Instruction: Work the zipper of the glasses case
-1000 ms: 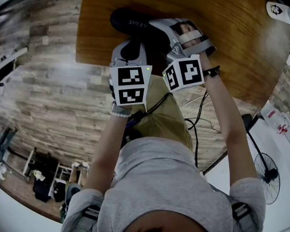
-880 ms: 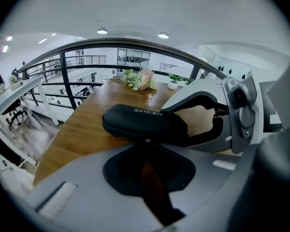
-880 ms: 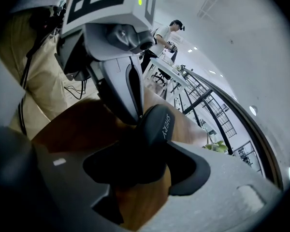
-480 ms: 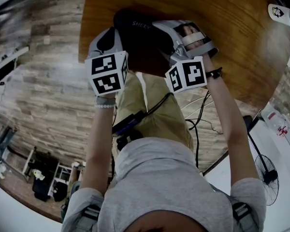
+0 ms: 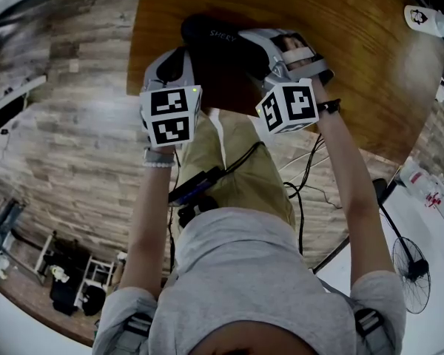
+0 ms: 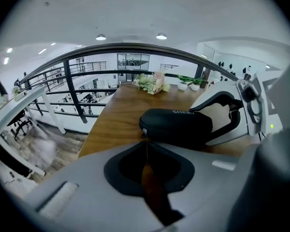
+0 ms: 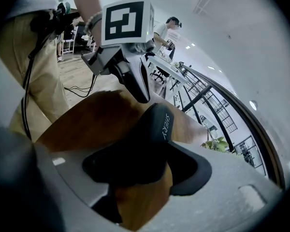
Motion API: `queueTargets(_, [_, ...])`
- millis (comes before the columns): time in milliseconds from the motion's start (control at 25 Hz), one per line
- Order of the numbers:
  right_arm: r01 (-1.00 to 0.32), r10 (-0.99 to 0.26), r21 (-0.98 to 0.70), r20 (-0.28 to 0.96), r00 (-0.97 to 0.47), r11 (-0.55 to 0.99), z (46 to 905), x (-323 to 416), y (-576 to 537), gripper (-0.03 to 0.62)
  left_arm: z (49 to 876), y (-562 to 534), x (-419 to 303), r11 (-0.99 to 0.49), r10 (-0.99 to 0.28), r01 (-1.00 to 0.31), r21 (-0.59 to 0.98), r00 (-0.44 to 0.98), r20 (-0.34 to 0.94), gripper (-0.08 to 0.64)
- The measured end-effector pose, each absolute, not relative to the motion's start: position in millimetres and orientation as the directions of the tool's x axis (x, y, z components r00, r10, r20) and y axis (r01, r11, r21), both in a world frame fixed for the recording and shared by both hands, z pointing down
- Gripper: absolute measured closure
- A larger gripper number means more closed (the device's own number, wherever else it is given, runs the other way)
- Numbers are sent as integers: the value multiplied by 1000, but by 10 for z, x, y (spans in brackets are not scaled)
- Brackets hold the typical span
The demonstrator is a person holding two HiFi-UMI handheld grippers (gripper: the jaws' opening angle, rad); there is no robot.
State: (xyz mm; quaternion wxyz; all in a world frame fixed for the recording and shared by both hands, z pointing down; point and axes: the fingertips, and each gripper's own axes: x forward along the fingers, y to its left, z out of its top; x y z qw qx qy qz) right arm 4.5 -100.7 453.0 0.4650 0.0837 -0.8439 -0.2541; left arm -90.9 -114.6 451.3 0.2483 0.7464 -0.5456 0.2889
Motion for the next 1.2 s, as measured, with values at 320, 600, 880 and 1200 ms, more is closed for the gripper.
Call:
queueTargets(320, [-101, -367, 390, 705, -607, 915, 4265, 3, -909, 341, 3992, -1089, -979, -404, -716, -914, 25, 333, 613, 541])
queueTargets(600, [-535, -549, 190, 504, -666, 823, 3569, 104, -936, 591, 3379, -973, -889, -521, -732, -854, -7, 443, 518, 541])
queueTargets(880, [-729, -680, 12, 371, -633, 685, 3083, 296, -879, 591, 2905, -910, -831, -588, -739, -809, -13, 530, 416, 541])
queueTargets(1200, [-760, -729, 11, 294, -618, 649, 2650, 278, -703, 591, 2490, -808, -999, -593, -766, -804, -34, 551, 332, 541])
